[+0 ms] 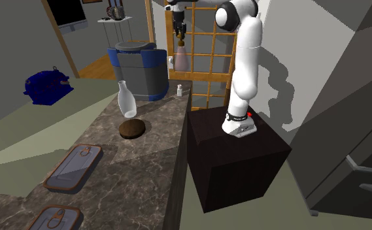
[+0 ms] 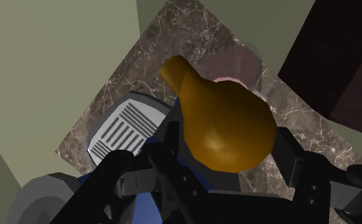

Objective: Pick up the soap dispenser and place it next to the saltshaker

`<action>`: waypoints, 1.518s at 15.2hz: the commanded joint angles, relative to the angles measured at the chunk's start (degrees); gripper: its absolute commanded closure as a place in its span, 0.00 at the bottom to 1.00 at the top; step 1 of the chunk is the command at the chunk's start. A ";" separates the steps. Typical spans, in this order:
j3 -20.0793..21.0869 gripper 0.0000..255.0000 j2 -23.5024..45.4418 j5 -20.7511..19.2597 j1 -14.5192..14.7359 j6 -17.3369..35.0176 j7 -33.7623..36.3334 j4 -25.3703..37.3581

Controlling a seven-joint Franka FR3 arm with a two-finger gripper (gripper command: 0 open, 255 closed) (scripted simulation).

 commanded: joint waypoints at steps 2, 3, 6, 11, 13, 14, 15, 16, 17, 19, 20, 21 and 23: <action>-1.54 1.00 8.06 6.66 -5.57 -2.00 -6.62 7.98; -1.58 1.00 10.92 8.95 -8.11 -2.92 -8.58 11.07; -1.28 1.00 9.91 8.10 -7.37 -0.18 -8.07 7.60; -1.26 1.00 8.81 7.26 -6.18 4.10 -7.48 2.44; -1.23 1.00 8.52 7.04 -5.83 5.75 -7.30 0.57; -1.21 1.00 8.41 6.96 -5.68 6.56 -7.22 -0.33; -1.20 1.00 8.32 6.89 -5.55 7.36 -7.14 -1.21; -1.17 1.00 8.24 6.83 -5.42 8.15 -7.08 -2.07; -1.15 1.00 8.18 6.79 -5.31 8.94 -7.03 -2.91; -1.10 1.00 8.13 6.76 -5.13 10.50 -6.94 -4.52; -1.07 1.00 8.12 6.77 -5.05 11.27 -6.91 -5.30; -1.03 1.00 8.14 6.79 -4.99 12.03 -6.89 -6.06; -0.96 1.00 8.22 6.87 -4.89 13.54 -6.87 -7.52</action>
